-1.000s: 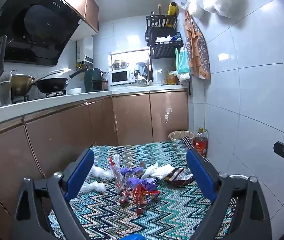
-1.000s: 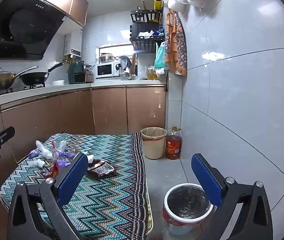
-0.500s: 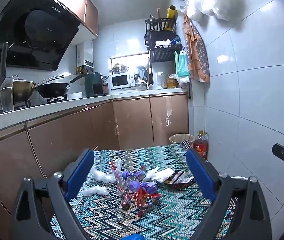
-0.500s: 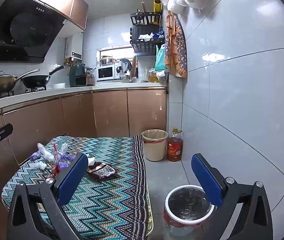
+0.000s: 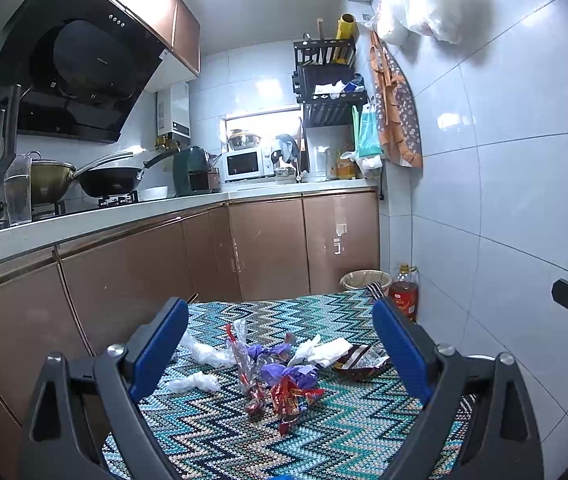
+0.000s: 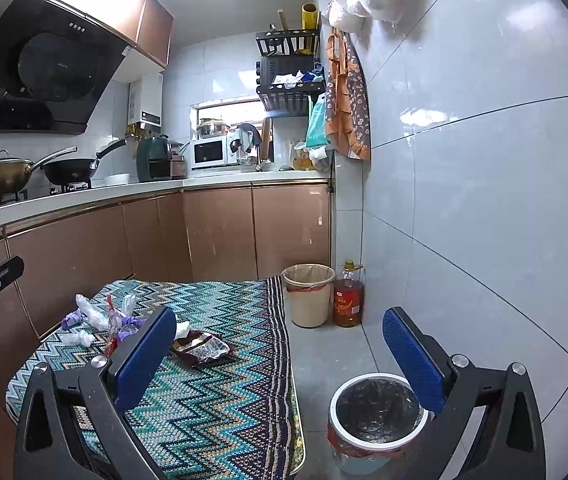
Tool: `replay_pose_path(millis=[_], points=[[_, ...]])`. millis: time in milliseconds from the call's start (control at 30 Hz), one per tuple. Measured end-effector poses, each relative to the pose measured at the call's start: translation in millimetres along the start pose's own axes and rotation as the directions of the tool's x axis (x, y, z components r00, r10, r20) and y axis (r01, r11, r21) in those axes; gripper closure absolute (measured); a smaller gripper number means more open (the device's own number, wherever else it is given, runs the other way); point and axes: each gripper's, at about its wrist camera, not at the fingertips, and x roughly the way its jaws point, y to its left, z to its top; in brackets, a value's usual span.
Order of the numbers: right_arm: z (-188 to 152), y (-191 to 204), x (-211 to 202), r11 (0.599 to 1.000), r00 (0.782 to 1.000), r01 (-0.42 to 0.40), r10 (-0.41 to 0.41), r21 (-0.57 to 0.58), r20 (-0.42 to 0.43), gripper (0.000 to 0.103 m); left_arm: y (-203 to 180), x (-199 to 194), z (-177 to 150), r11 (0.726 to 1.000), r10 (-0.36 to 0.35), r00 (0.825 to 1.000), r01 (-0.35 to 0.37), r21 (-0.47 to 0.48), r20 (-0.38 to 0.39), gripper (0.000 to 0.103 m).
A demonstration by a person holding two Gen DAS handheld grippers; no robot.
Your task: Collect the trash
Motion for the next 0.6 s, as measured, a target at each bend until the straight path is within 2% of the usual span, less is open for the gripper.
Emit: replay_pose_path(millis=[600], points=[[2,0,2,1.000,1.000,0.001,-0.001,-0.001,0.013,0.000,13,3,-2,0.999,0.025,1.000,-0.025,-0.045,0.005,0.009]])
